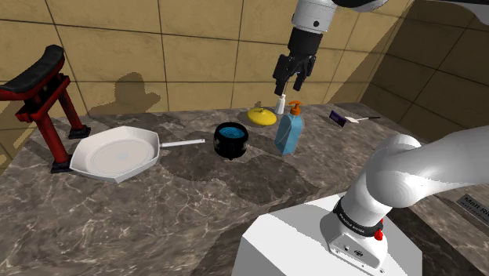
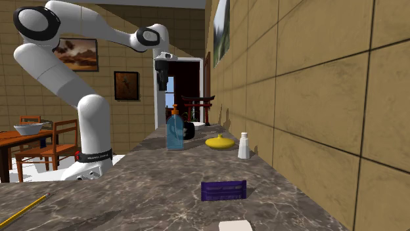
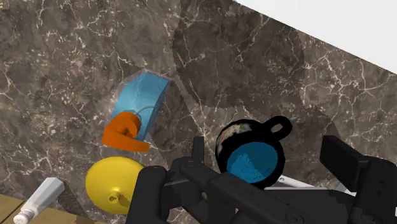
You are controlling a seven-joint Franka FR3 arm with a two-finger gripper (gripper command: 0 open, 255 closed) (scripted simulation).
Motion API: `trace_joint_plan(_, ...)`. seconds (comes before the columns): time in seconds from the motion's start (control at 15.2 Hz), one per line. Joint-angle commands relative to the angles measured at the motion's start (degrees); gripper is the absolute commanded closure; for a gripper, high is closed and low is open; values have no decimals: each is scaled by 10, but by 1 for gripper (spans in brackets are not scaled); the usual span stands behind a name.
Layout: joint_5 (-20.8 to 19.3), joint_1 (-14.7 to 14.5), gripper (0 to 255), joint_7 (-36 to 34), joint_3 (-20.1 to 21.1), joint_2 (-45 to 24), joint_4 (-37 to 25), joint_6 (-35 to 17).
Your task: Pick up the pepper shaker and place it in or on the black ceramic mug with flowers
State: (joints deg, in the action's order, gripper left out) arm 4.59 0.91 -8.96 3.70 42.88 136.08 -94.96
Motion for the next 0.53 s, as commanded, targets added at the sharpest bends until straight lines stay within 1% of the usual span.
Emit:
trace_joint_plan(0.0, 0, 0, 0, 0, 0, 0, 0, 0)
trace_joint_plan(0.46, -42, 31, 0, 88, -74, -59, 10, -72)
